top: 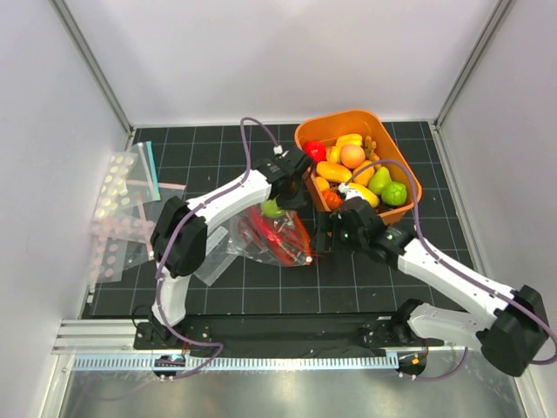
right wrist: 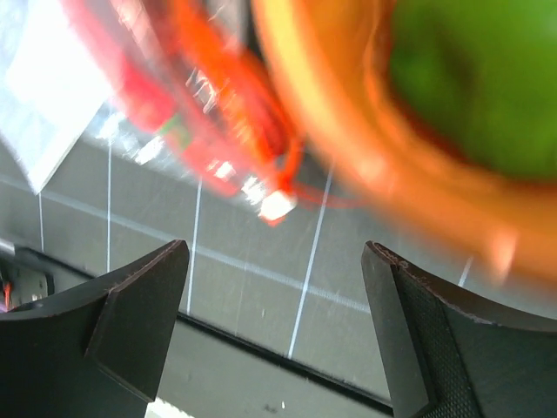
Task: Place the food in the zip-top bag and seal the zipper
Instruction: Move the bin to the center of the board.
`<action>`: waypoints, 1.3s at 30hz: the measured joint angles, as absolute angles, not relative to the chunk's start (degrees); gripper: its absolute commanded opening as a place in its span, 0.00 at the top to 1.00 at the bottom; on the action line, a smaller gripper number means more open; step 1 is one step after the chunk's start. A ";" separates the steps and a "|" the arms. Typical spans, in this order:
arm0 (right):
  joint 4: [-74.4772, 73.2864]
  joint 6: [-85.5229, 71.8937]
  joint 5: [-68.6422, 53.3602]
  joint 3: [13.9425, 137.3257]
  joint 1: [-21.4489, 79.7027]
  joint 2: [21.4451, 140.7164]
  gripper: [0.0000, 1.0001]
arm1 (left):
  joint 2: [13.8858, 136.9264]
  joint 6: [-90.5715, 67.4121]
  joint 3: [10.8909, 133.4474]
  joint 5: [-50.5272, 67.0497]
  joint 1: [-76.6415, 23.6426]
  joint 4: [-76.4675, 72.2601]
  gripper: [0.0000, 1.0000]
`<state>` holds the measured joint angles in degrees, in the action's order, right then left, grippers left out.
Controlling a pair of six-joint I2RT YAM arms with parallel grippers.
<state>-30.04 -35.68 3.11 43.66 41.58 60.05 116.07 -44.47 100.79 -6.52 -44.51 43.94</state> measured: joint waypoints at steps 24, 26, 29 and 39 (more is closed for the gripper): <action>-26.61 -21.34 -16.14 59.13 25.45 80.42 0.26 | 109.91 -34.00 92.36 -2.37 -36.03 48.93 0.98; -26.50 -21.26 -18.98 55.86 25.54 77.14 0.27 | 112.97 -33.93 95.11 -0.62 -36.36 49.15 0.91; -25.89 -21.47 -21.91 52.05 26.02 74.72 0.30 | 116.51 -33.54 98.08 2.57 -36.80 49.06 0.67; -23.05 -24.84 -24.64 46.24 34.02 74.96 0.35 | 114.10 -33.34 96.77 7.31 -37.10 47.97 0.23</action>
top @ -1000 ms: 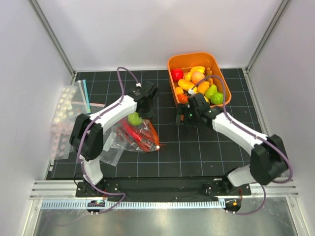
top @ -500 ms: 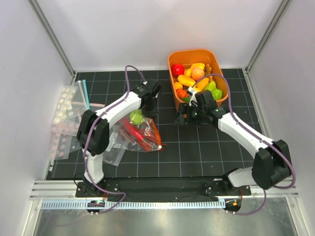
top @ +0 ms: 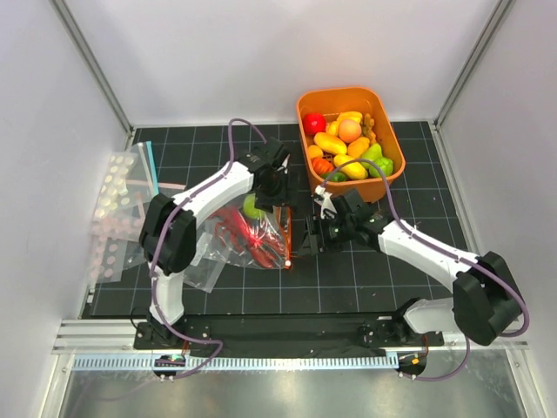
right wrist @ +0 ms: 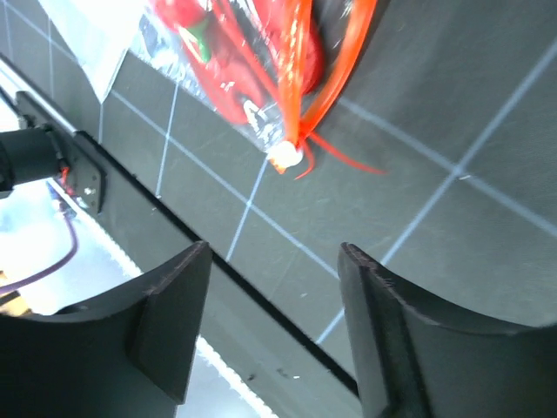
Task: Place the food in the zip-top bag and seal the zipper
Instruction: Move the bin to the center of the board.
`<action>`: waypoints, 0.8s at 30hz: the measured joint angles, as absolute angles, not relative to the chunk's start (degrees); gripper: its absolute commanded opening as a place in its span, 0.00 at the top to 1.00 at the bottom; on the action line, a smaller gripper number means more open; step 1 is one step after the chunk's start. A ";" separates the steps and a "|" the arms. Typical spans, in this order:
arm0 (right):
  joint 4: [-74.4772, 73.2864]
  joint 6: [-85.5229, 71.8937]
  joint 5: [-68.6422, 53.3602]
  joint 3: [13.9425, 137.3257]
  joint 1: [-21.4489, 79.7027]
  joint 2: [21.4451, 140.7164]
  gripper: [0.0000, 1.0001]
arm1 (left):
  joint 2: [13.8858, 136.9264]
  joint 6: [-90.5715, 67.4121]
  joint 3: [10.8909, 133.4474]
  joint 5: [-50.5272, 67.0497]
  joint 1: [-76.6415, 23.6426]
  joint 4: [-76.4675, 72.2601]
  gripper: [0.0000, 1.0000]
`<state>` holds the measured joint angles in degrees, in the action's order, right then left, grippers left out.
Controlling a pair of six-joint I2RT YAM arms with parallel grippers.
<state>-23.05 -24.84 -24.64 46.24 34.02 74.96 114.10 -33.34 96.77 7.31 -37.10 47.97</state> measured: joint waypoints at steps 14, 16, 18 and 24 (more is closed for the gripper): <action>-8.19 -40.95 -25.85 36.23 39.24 80.64 0.49 | 71.13 -45.01 55.70 7.35 -36.95 29.52 0.00; -5.74 -42.92 -25.80 35.18 39.68 81.52 0.50 | 68.25 -46.96 52.01 7.01 -36.84 28.29 0.00; -2.85 -45.28 -25.65 34.22 39.81 82.59 0.50 | 66.35 -48.29 49.91 6.87 -36.82 27.59 0.00; 5.50 -51.11 -24.14 33.85 40.40 87.13 0.51 | 63.20 -49.54 47.70 7.16 -36.73 26.35 0.00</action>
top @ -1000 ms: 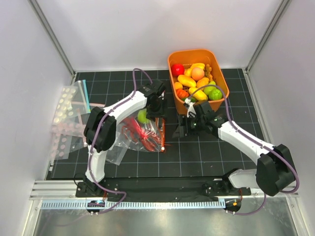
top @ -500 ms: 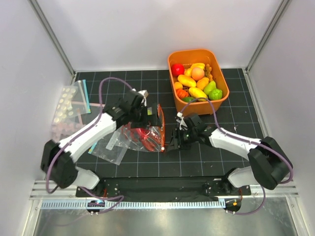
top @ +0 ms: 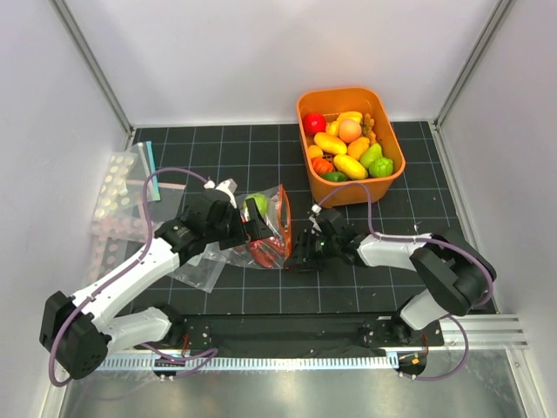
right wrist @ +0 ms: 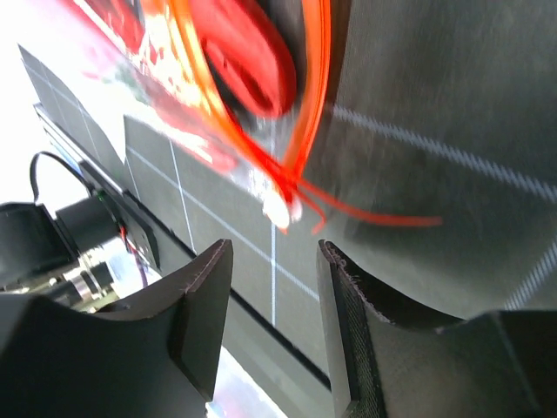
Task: Place the food in the zip-top bag and seal the zipper
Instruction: Move the bin to the center of the board.
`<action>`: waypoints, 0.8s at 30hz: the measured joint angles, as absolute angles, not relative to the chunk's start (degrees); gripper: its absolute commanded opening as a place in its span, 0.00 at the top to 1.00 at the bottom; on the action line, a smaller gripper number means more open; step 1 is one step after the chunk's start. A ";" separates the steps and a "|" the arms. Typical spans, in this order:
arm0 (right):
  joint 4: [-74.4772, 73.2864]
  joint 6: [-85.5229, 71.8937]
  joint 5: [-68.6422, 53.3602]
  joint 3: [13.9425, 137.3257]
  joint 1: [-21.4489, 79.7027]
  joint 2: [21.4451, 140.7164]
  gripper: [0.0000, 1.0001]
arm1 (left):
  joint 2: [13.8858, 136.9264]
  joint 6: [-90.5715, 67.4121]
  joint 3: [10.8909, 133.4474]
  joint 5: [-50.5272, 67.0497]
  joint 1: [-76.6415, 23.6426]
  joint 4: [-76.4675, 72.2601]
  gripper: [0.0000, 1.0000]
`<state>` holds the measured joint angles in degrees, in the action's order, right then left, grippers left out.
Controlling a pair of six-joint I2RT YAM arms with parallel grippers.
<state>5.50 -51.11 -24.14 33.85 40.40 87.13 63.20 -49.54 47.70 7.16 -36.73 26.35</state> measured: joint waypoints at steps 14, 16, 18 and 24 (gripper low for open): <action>13.96 -57.52 -20.18 33.85 41.30 92.33 0.68 | 62.24 -47.72 47.66 8.97 -36.73 26.61 0.00; 14.66 -57.80 -20.01 33.82 41.30 92.82 0.72 | 62.24 -47.57 47.66 9.26 -36.73 26.61 0.00; 15.11 -57.91 -19.79 33.78 41.30 92.99 0.75 | 62.28 -47.53 47.66 9.54 -36.73 26.61 0.01; 15.77 -57.52 -19.64 33.87 41.30 92.84 0.87 | 62.39 -47.53 47.51 10.41 -36.73 26.44 0.03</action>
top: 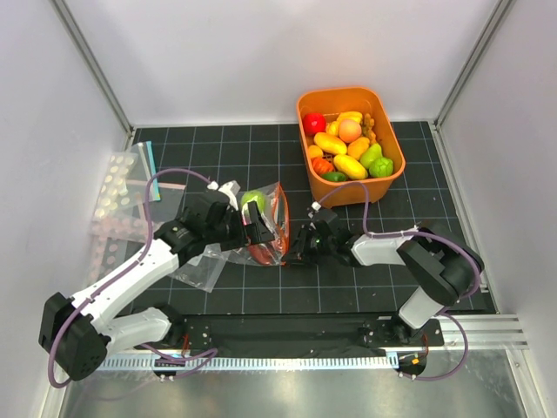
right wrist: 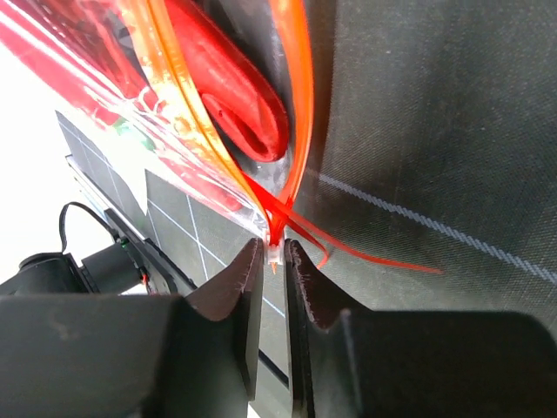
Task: Place the food in the zip-top bag and seal the zipper
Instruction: Move the bin to the center of the board.
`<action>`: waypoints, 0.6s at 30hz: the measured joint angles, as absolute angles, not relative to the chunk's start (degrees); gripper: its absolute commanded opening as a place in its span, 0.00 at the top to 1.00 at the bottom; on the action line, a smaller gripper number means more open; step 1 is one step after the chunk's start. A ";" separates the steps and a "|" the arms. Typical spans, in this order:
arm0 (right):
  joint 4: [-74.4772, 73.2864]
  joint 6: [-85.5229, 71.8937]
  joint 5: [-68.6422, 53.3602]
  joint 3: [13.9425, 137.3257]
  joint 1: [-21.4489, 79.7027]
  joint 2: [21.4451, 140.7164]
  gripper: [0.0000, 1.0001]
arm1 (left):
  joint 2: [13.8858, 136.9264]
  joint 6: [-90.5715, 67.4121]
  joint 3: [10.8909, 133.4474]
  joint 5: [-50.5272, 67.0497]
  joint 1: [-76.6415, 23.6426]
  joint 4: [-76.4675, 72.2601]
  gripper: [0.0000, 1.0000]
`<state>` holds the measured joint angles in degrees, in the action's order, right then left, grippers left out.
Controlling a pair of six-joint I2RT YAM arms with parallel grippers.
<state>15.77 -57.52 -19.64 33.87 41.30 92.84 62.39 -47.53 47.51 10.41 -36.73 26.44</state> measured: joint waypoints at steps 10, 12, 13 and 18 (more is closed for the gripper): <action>10.44 -55.37 -18.92 39.55 41.95 88.99 0.99 | 62.24 -50.89 38.54 11.62 -37.15 18.59 0.07; 9.52 -55.40 -18.65 40.36 41.95 88.42 0.99 | 61.63 -52.47 35.38 11.29 -37.52 15.53 0.08; 8.93 -55.48 -18.50 40.69 41.95 88.07 0.99 | 61.28 -53.23 34.02 10.85 -37.80 14.04 0.10; 6.59 -58.15 -18.00 41.52 41.95 87.22 0.99 | 58.87 -54.33 28.18 6.17 -40.38 6.61 0.20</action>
<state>6.59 -58.15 -18.00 41.52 41.95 87.22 58.87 -54.33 28.18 6.17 -40.38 6.61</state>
